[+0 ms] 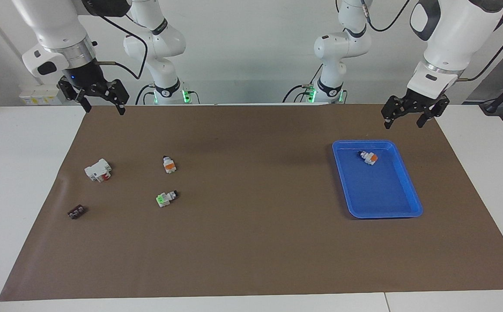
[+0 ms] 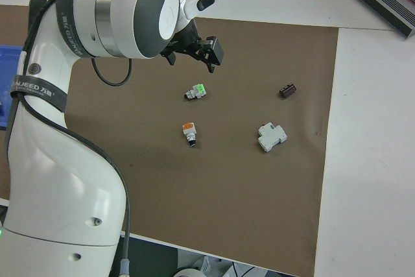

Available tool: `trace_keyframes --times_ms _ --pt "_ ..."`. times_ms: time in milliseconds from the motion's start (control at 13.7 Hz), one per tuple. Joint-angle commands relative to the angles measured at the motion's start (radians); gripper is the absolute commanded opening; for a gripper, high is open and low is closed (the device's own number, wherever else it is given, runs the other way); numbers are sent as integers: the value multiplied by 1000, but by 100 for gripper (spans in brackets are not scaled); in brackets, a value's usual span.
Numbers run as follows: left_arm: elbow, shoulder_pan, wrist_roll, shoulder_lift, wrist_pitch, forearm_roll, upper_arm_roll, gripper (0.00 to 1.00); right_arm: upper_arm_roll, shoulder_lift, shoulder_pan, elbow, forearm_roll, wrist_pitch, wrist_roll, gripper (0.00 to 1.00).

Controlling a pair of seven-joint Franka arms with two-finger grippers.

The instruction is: Turn and place switch with both arms

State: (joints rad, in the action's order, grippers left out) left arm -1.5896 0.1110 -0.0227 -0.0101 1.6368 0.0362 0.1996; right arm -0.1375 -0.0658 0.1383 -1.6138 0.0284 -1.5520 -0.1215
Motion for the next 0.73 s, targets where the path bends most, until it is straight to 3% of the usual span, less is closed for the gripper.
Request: trace_keyframes --times_ms 0,659 --pt "7 16 -11 4 -8 24 18 100 -2 -8 4 -1 -1 10 16 100" --pt "7 16 -17 12 -57 24 18 100 1 -26 17 -38 -4 -16 26 100"
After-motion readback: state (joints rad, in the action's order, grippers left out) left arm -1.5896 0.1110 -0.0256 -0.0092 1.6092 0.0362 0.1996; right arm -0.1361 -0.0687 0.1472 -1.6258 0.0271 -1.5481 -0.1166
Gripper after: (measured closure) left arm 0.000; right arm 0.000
